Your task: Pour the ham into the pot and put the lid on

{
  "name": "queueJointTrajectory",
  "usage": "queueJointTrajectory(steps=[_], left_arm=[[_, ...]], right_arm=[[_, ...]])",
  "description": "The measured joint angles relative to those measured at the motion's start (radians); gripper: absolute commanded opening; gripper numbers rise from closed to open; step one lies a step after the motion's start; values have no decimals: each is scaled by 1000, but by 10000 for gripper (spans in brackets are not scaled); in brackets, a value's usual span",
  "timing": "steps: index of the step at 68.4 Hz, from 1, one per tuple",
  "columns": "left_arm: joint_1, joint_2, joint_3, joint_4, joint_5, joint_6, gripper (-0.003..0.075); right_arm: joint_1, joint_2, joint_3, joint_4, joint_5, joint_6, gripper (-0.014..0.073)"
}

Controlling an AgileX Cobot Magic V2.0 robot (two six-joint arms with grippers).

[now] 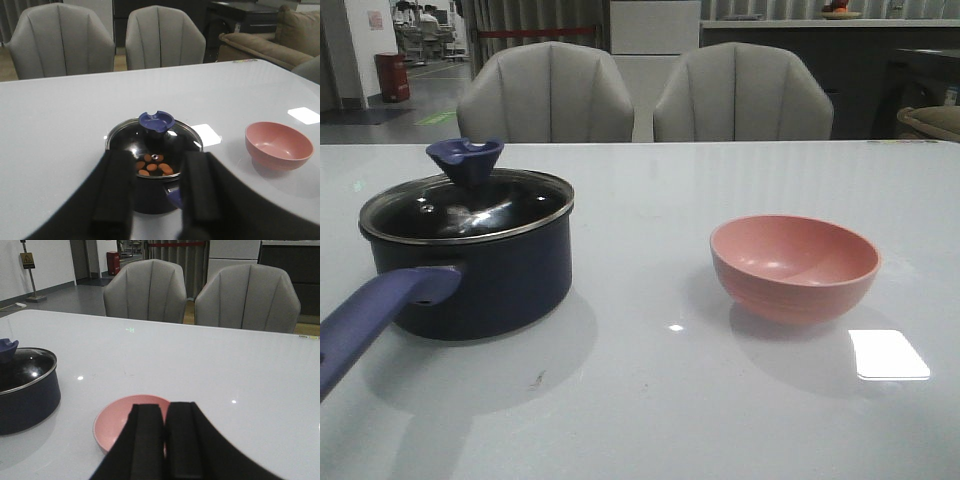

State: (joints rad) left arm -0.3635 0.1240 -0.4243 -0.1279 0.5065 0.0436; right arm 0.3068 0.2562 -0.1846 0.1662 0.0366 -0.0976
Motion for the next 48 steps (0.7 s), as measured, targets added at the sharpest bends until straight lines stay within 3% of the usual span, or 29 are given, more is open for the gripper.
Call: queueJointTrajectory(steps=[12, 48], left_arm=[[0, -79, 35, 0, 0, 0, 120], [0, -81, 59, 20, -12, 0, 120]], right_arm=[[0, 0, 0, 0, 0, 0, 166], [0, 0, 0, 0, 0, 0, 166]])
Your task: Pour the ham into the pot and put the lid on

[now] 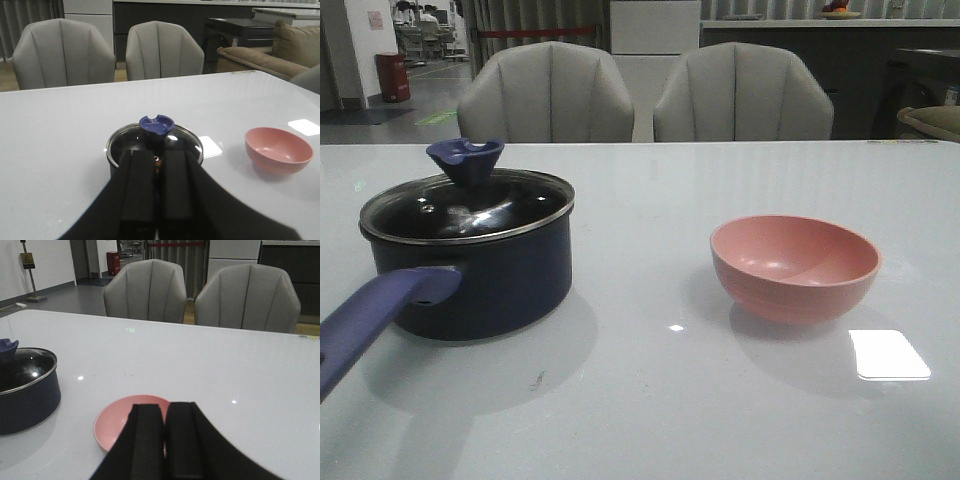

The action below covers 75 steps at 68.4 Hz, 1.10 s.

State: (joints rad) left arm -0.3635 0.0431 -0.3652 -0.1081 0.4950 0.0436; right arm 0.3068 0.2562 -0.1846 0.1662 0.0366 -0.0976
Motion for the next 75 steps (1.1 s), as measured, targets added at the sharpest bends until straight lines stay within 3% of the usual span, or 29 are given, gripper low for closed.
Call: queueJointTrajectory(steps=[9, 31, 51, 75], left_arm=[[44, 0, 84, 44, -74, 0, 120], [273, 0, 344, 86, -375, -20, 120], [288, -2, 369, 131, -495, -71, 120], [288, -48, 369, 133, -495, -72, 120]], right_arm=[[0, 0, 0, 0, 0, 0, 166], [0, 0, 0, 0, 0, 0, 166], [0, 0, 0, 0, 0, 0, 166], [0, 0, 0, 0, 0, 0, 167]])
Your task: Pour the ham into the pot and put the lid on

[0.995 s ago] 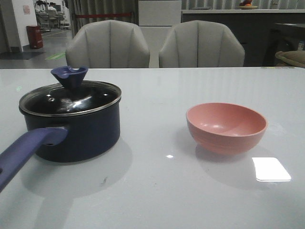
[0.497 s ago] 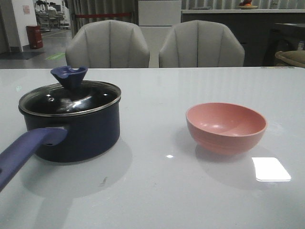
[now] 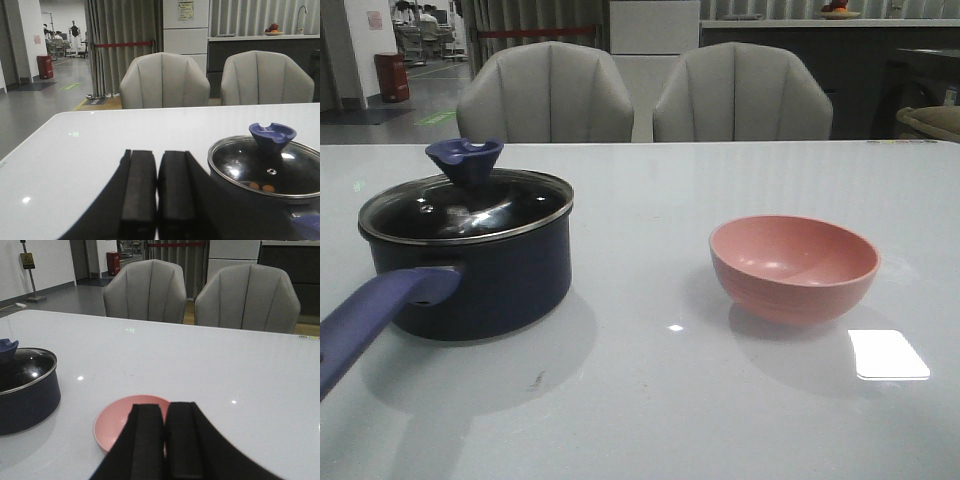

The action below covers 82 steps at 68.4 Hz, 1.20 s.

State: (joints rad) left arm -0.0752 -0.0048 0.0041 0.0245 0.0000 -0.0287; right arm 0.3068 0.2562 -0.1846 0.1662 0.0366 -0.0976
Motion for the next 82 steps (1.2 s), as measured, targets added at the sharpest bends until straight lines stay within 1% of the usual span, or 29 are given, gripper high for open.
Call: queueJointTrajectory(steps=[54, 59, 64, 65, 66, 71, 82], left_arm=[[0, 0, 0, 0, 0, -4, 120], [0, 0, 0, 0, 0, -4, 120], [0, 0, 0, 0, 0, -4, 120], [0, 0, 0, 0, 0, -4, 120], [0, 0, 0, 0, 0, -4, 120], [0, 0, 0, 0, 0, -6, 120], [0, 0, 0, 0, 0, -6, 120]], right_arm=[[-4, -2, 1, 0, 0, 0, 167], [-29, -28, 1, -11, 13, 0, 167], [-88, -69, 5, -18, 53, 9, 167], [-113, -82, 7, -20, 67, 11, 167], [-113, -82, 7, -20, 67, 11, 167], [-175, -146, 40, -47, 99, 32, 167], [-192, -250, 134, -100, 104, 46, 167]])
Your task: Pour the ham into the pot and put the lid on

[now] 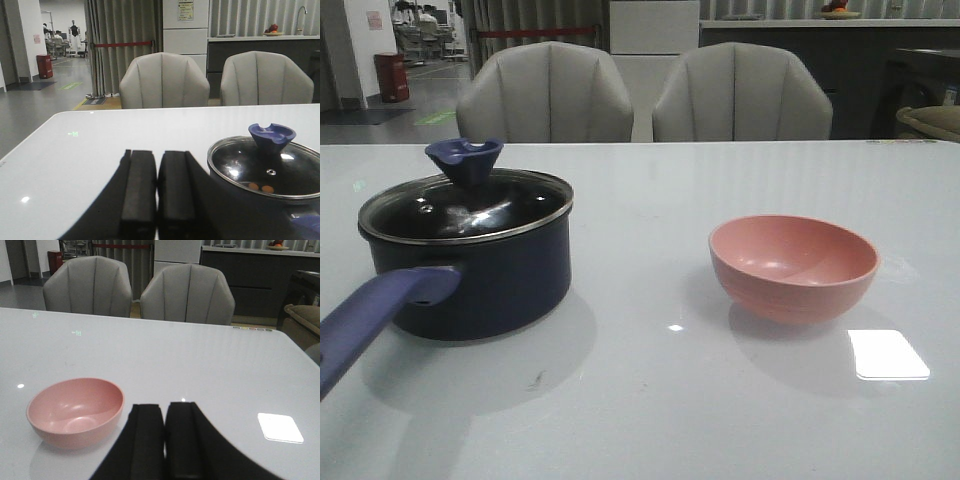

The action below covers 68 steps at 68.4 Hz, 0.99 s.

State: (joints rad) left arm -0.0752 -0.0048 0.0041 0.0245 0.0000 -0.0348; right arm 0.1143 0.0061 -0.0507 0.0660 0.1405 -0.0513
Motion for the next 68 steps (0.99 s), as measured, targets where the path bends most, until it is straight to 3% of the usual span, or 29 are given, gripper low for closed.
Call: queueJointTrajectory(steps=[24, 68], left_arm=[[0, 0, 0, 0, 0, 0, 120], [0, 0, 0, 0, 0, 0, 120]], right_arm=[[2, -16, 77, -5, -131, 8, 167], [4, -16, 77, -7, -140, 8, 167]])
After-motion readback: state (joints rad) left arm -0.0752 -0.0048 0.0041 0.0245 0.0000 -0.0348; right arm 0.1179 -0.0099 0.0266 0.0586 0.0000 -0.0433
